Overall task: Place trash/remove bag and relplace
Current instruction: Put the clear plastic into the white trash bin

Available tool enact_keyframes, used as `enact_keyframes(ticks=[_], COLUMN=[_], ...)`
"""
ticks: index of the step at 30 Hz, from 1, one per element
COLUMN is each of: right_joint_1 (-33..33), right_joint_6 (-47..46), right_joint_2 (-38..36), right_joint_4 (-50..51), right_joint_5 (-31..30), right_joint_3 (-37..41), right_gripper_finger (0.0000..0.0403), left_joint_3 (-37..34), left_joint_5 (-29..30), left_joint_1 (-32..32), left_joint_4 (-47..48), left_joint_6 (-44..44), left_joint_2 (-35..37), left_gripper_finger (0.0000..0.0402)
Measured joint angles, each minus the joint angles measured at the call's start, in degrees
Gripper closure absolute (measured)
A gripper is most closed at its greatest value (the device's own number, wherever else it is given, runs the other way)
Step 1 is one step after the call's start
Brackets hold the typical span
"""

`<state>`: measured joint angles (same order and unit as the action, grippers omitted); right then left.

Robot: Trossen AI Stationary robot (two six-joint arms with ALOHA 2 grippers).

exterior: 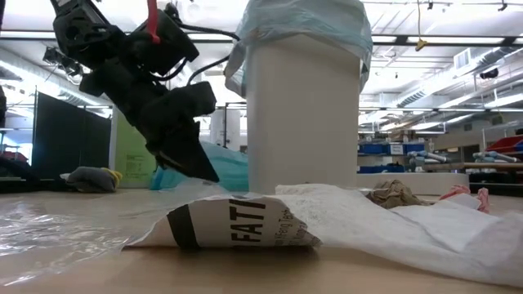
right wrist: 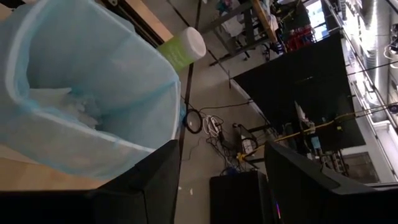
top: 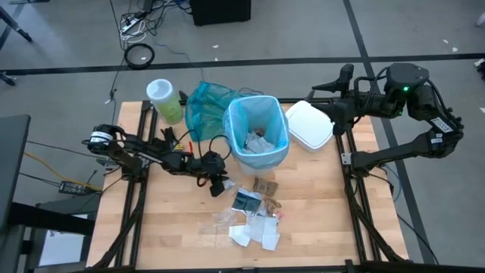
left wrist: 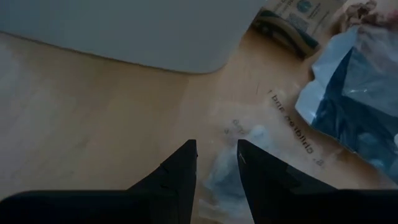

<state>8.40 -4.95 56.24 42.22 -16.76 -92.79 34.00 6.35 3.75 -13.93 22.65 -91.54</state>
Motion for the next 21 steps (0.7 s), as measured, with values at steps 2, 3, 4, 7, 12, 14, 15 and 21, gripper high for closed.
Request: enact_keyframes(ticks=[2, 3, 4, 7, 12, 14, 15, 21], right_joint_1=[0.0, 0.0, 0.0, 0.0, 0.0, 0.0, 0.0, 0.0], right_joint_6=[0.0, 0.0, -0.1, -1.1, -1.6, -1.6, -1.6, -1.5], right_joint_2=[0.0, 0.0, 0.0, 0.0, 0.0, 0.0, 0.0, 0.0], right_joint_4=[0.0, 0.0, 0.0, 0.0, 0.0, 0.0, 0.0, 0.0], right_joint_5=[0.0, 0.0, 0.0, 0.1, 0.5, 0.4, 0.4, 0.4], right_joint_3=[0.0, 0.0, 0.0, 0.0, 0.0, 0.0, 0.0, 0.0], right_gripper_finger=[0.0181, 0.0181, 0.0181, 0.0181, 0.0186, 0.0190, 0.0192, 0.0206], left_joint_3=[0.0, 0.0, 0.0, 0.1, 0.1, 0.0, 0.0, 0.0], left_joint_5=[-0.9, -1.7, -2.0, -2.2, -2.6, -3.6, -4.1, -5.7], left_joint_1=[0.0, 0.0, 0.0, -0.1, -0.9, -1.2, -1.3, -1.6], left_joint_4=[-0.3, -0.5, -0.5, -0.6, -1.0, -1.6, -1.8, -2.3], left_joint_6=[0.0, 0.1, 0.1, 1.8, 4.6, 4.8, 4.8, 8.0], left_joint_2=[-1.0, -1.5, -1.9, -2.6, -2.6, -2.6, -2.6, -2.1], left_gripper_finger=[0.0275, 0.0275, 0.0275, 0.0279, 0.0338, 0.0376, 0.0388, 0.0396])
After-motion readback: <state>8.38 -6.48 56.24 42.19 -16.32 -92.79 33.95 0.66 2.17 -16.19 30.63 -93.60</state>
